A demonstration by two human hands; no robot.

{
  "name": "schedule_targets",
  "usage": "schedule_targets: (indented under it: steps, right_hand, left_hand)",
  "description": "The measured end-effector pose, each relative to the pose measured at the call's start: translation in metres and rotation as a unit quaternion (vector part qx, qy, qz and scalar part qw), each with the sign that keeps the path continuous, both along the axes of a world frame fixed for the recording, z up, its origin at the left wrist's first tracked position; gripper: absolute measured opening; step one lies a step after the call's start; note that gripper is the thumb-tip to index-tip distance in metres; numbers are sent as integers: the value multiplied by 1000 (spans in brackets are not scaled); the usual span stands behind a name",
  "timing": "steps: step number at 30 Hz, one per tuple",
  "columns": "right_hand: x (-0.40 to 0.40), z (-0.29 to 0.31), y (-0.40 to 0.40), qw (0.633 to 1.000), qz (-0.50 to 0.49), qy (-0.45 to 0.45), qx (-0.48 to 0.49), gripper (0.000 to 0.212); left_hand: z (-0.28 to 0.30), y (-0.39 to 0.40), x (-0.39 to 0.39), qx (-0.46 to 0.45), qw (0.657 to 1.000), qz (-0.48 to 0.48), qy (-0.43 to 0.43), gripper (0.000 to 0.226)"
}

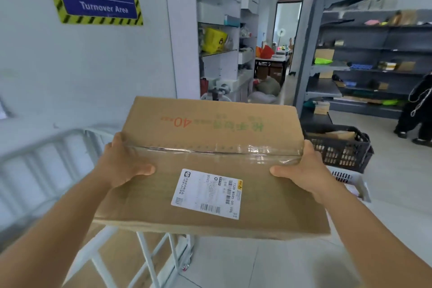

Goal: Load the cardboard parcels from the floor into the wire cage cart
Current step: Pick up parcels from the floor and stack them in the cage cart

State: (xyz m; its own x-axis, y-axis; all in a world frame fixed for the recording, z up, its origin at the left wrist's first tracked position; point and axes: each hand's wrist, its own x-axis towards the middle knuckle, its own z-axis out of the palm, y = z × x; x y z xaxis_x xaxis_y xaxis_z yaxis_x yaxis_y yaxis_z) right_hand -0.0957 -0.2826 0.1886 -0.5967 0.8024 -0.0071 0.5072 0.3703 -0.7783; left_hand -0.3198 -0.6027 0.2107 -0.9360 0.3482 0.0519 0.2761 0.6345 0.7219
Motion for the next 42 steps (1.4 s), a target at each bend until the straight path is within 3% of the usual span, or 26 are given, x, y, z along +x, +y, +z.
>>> schedule_targets:
  steps: [5, 7, 12, 16, 18, 20, 31, 36, 42]
  right_hand:
    - [-68, 24, -59, 997, 67, 30, 4, 83]
    - [-95, 31, -80, 995, 87, 41, 10, 80]
    - [-165, 39, -132, 989, 139, 47, 5, 105]
    - [-216, 43, -171, 980, 192, 45, -6, 99]
    - [-243, 42, -186, 975, 220, 34, -9, 127]
    - [-271, 40, -201, 968, 251, 29, -15, 140]
    - [-456, -1, -258, 924, 380, -15, -33, 141]
    - [-538, -31, -275, 906, 419, -48, -40, 120]
    - [-601, -64, -307, 888, 450, -93, -33, 125]
  left_hand:
    - [20, -85, -32, 20, 998, 54, 20, 132]
    - [28, -116, -41, 27, 996, 75, 30, 129]
    - [40, -188, -62, 53, 989, 137, 31, 121]
    - [34, -237, -82, 73, 979, 185, 38, 86]
    - [27, -257, -92, 74, 974, 208, 41, 83]
    - [20, -275, -100, 71, 968, 239, 39, 84]
    - [-34, -331, -172, 57, 920, 389, 4, 93]
    - [-62, -336, -211, 40, 892, 450, -17, 99]
    - [-106, -350, -245, 28, 872, 485, -61, 108]
